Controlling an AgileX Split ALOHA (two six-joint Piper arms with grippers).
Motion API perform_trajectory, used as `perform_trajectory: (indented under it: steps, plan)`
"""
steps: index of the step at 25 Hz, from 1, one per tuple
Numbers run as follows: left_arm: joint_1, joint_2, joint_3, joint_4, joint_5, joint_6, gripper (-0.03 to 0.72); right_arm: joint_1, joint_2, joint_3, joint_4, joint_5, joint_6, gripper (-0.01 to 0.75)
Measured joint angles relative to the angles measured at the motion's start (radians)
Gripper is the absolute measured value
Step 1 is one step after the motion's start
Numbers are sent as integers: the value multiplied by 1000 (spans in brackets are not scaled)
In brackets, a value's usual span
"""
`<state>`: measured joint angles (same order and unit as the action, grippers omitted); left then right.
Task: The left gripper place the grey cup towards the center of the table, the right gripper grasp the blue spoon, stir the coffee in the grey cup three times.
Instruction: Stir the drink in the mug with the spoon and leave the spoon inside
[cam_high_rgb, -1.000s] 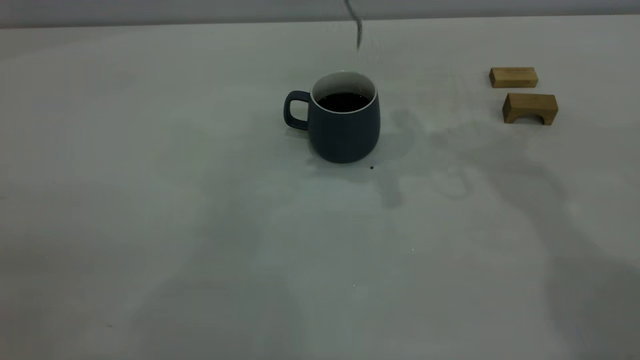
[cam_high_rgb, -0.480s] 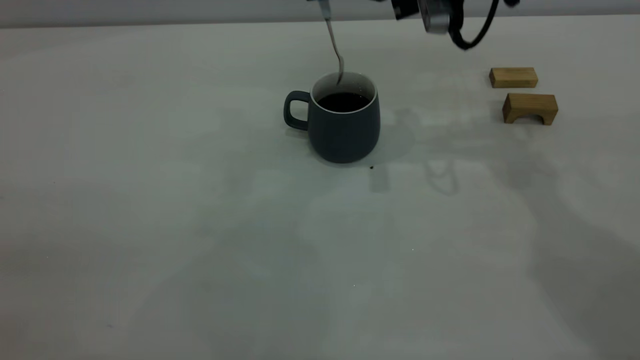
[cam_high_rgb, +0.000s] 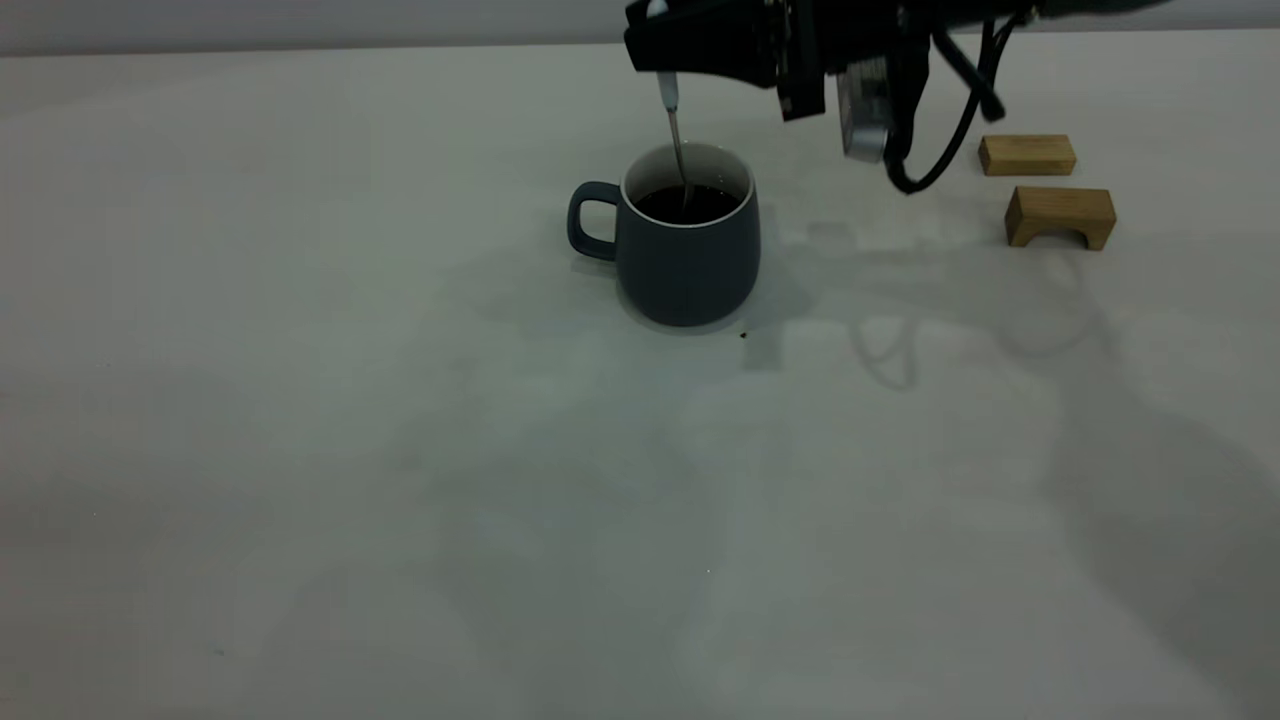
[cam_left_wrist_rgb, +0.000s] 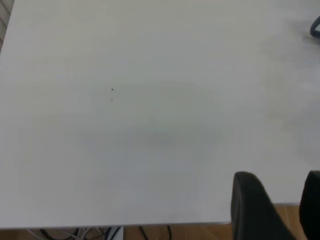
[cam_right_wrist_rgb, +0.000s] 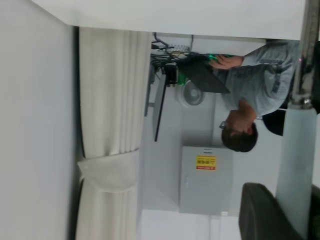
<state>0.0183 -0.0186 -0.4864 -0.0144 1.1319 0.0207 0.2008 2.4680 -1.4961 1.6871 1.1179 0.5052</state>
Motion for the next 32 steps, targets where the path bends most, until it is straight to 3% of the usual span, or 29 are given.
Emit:
perform_trajectory:
  steps: [11,18,32]
  plan:
    - [0,0,0,0,0,0,312,0,65,-2,70,16,-138,137]
    - [0,0,0,0,0,0,312,0,66,-2,70,-65,-225,137]
    - [0,0,0,0,0,-1,312,7,66,-4,42,-102,96,137]
